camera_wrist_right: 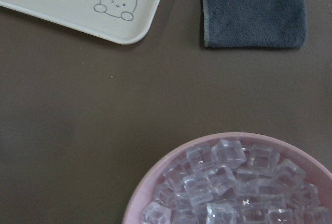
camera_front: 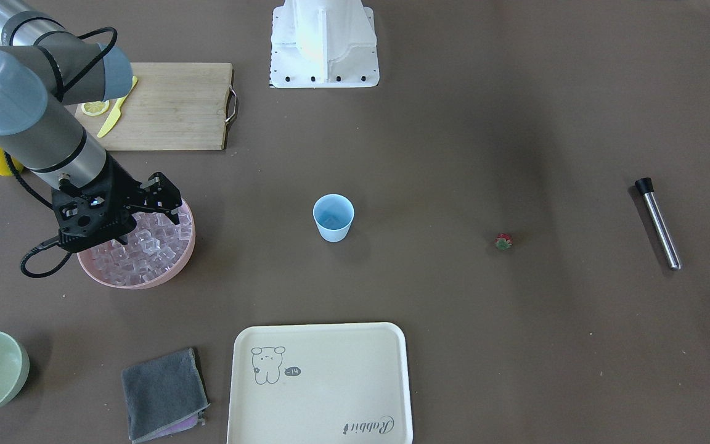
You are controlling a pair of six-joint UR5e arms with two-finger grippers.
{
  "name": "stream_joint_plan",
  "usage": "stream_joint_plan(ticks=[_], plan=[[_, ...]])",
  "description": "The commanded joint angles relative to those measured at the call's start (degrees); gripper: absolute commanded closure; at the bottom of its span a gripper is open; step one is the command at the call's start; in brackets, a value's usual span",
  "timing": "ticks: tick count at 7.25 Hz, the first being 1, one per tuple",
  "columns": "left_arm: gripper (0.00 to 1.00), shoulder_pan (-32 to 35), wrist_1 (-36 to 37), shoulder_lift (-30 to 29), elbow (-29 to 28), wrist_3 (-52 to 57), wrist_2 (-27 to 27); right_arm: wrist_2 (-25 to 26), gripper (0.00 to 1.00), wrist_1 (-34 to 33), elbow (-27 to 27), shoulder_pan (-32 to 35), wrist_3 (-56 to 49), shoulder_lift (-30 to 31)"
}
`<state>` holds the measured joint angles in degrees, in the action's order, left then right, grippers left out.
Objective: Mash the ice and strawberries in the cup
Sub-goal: 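Move the right gripper back into the pink bowl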
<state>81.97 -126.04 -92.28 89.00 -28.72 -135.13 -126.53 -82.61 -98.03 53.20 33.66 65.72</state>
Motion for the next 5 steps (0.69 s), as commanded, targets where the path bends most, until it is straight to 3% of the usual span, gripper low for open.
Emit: stream_joint_plan(ticks=[1,2,3,5], plan=[[0.03,-0.1,-0.1,0.0,0.1,0.1,0.0,-0.3,0.09,6.6,7.9,0.5,-0.8,3.8],[0.03,-0.1,0.0,-0.2,0.1,0.0,0.0,-0.4,0.08,18.2,14.6,0.5,-0.2,3.4],[0.03,-0.1,0.1,-0.4,-0.2,0.0,0.0,-2.6,0.10,18.4,14.0,0.7,4.7,1.9],[0.03,-0.1,0.0,-0.1,-0.3,-0.1,-0.1,-4.3,0.11,8.3,5.8,0.9,7.5,1.2]])
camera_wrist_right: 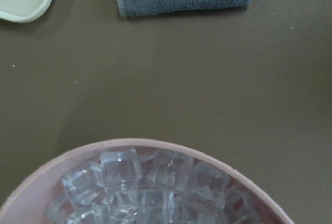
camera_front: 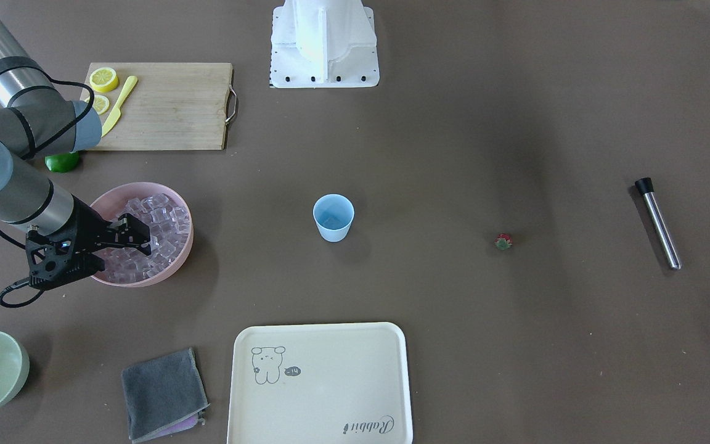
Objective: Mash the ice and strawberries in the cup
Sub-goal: 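Close the right gripper on another ice cube in the bowl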
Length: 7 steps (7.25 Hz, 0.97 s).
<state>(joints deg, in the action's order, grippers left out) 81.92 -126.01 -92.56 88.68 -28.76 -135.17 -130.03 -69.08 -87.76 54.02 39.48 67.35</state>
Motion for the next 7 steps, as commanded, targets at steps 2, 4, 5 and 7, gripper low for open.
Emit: stream_joint_plan(ticks=[2,4,5,7], plan=[[0.03,0.0,0.2,0.2,-0.3,-0.2,0.0,1.7,0.12,-10.3,-8.4,-1.6,1.0,0.1],[0.03,0.0,0.0,-0.3,-1.7,0.2,0.0,3.6,0.15,-9.9,-7.6,-4.8,-1.0,0.1],[0.03,0.0,0.0,-0.5,-2.0,0.2,0.0,4.3,0.16,-9.8,-7.1,-5.2,-3.7,0.0],[0.03,0.0,-0.1,-0.3,-1.8,0.1,0.0,4.3,0.17,-9.8,-6.7,-4.6,-8.1,0.6]])
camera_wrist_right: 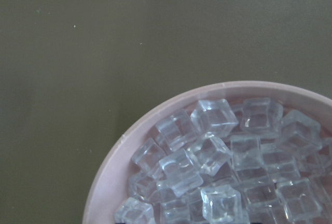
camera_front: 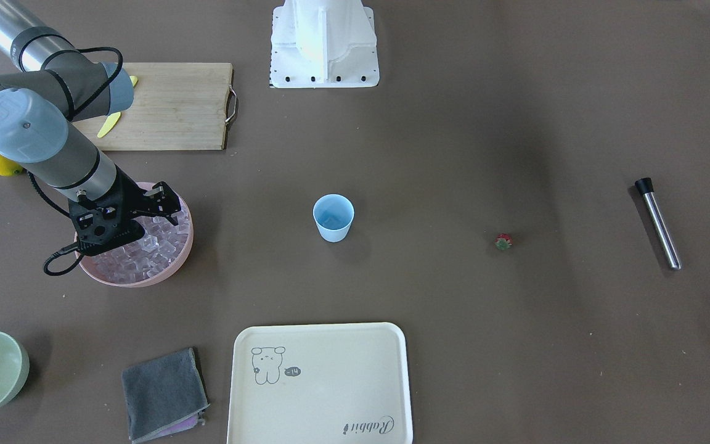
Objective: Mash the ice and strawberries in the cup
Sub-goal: 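Close the right gripper on another ice cube in the bowl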
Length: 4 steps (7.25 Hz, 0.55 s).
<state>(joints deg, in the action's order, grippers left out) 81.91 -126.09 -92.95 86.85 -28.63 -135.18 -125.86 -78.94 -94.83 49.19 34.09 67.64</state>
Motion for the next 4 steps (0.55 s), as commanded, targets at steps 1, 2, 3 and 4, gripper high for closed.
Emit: stream_joint_plan(ticks=[1,2,3,4], plan=[[0.03,0.0,-1.3,0.6,0.0,0.0,0.0,-0.1,0.17,-0.1,1.1,1.2,-4.7,0.3],[0.03,0.0,-2.1,0.7,-0.5,-0.1,0.0,-0.2,0.17,-0.1,1.7,1.3,-4.6,0.1],[0.03,0.0,-2.1,0.7,-0.5,-0.1,0.0,0.0,0.17,0.0,2.4,1.3,-4.4,-0.1],[0.03,0.0,-2.1,0.5,-0.7,0.0,0.0,0.1,0.17,0.0,3.2,1.3,-3.9,-0.2]])
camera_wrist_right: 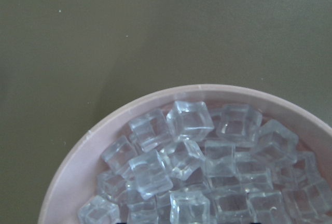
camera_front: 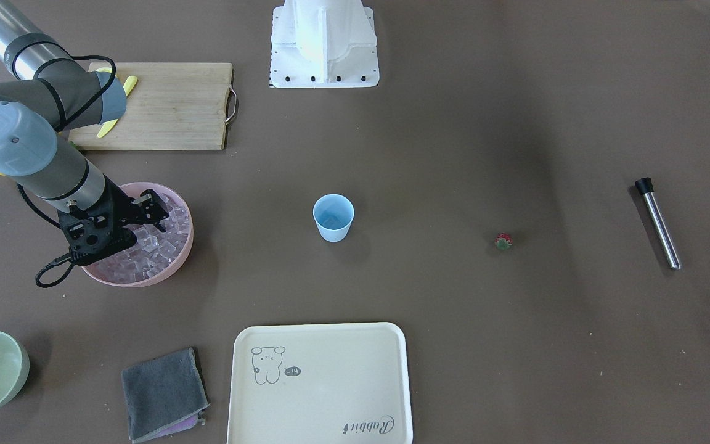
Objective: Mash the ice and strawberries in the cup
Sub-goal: 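Close the right gripper on another ice cube in the bowl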
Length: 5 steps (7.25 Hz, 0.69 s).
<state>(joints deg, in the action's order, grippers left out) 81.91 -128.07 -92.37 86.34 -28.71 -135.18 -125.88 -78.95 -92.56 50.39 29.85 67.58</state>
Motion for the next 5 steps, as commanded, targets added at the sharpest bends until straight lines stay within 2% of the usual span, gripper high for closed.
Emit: stream_joint_plan(ticks=[1,5], plan=[[0.03,0.0,-0.2,-0.1,0.0,-0.2,0.0,0.2,0.17,0.0,0.9,0.0,0.6,-0.3],[0.03,0.0,-0.2,-0.2,0.1,-0.6,0.0,0.4,0.22,0.1,0.9,-0.8,2.3,-0.3]])
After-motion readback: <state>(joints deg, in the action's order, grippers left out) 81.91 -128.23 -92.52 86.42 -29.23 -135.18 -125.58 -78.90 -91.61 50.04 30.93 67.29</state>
